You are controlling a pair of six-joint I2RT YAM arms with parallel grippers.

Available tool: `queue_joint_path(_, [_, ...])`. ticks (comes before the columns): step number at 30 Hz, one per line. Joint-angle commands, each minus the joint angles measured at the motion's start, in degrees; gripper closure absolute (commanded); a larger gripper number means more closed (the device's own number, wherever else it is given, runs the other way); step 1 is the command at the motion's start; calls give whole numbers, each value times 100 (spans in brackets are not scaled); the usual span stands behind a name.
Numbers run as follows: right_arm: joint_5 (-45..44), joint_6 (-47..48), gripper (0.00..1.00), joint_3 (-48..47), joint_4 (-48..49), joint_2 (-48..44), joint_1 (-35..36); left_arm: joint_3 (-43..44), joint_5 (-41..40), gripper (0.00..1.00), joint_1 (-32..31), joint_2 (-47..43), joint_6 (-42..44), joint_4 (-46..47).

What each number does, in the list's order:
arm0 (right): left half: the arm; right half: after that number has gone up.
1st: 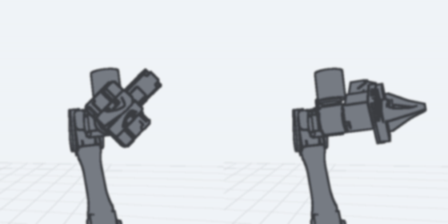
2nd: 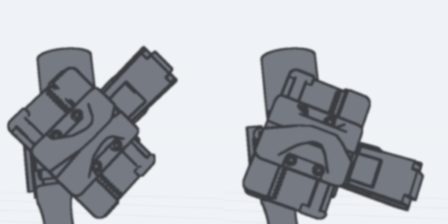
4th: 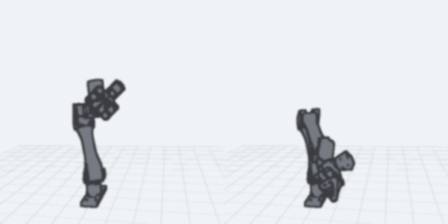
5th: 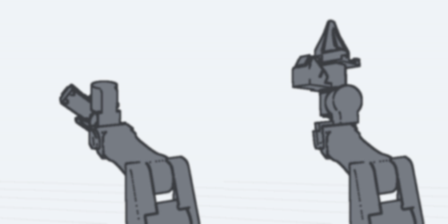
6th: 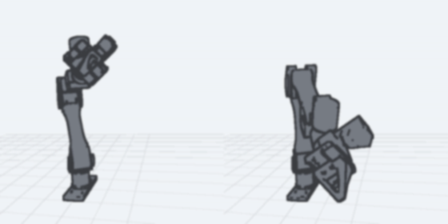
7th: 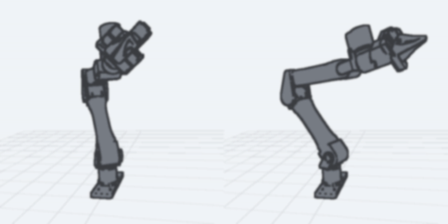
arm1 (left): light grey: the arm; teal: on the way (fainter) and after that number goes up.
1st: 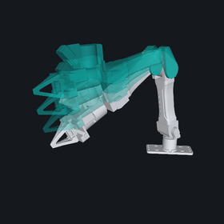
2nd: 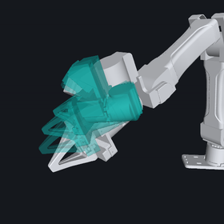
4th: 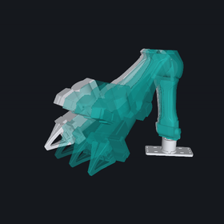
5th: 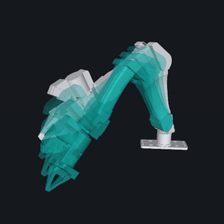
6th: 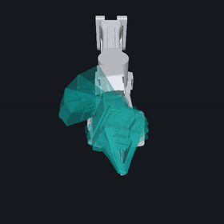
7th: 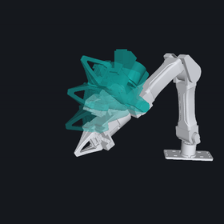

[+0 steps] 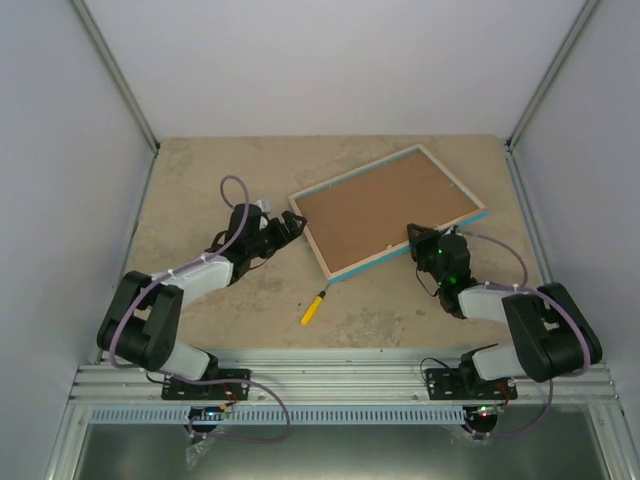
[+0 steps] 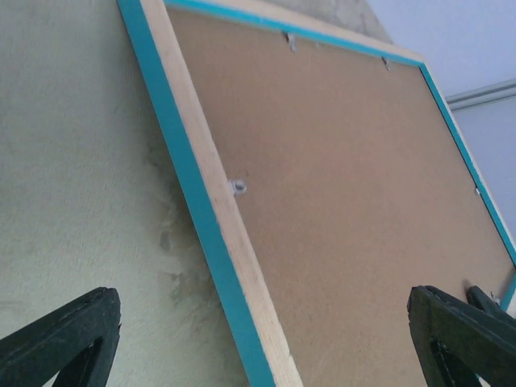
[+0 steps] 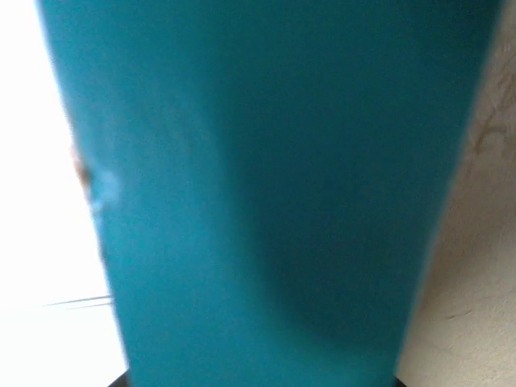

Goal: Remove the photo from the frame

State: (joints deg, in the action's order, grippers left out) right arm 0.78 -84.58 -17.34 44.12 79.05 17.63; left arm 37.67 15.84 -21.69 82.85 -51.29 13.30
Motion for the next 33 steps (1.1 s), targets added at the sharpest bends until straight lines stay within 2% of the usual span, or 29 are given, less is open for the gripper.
queue_joint_path(1, [-609, 5, 98, -246, 216, 442, 253, -161, 413, 1, 16, 325, -337, 712])
queue_joint_path(4, [-612, -49, 96, -379, 169, 694, 373, -220, 619, 2, 16, 569, -492, 1022])
queue_joint_path(8, [-465, -74, 89, -488, 195, 952, 466, -271, 826, 5, 16, 851, -682, 1354])
queue_joint_path(14, [-117, 55, 68, -740, 67, 1263, 602, -404, 1191, 11, 16, 1141, -1054, 2042])
queue_joint_path(17, [-6, 109, 60, -825, -31, 1348, 677, -492, 1363, 18, 16, 1291, -1288, 2435])
queue_joint_path(19, [168, 148, 57, -828, -101, 1326, 713, -537, 1411, 23, 24, 1357, -1437, 2659])
queue_joint_path(22, [263, 318, 50, -817, -307, 1152, 718, -572, 1396, 26, 25, 1391, -1514, 2788])
queue_joint_path(27, [361, 847, 31, -851, -1080, 582, 711, -728, 1336, 31, 130, 1374, -1679, 3056])
queue_joint_path(33, [473, 1884, 12, -1314, -2631, 130, 537, -762, 1332, 32, 234, 1381, -1631, 3037])
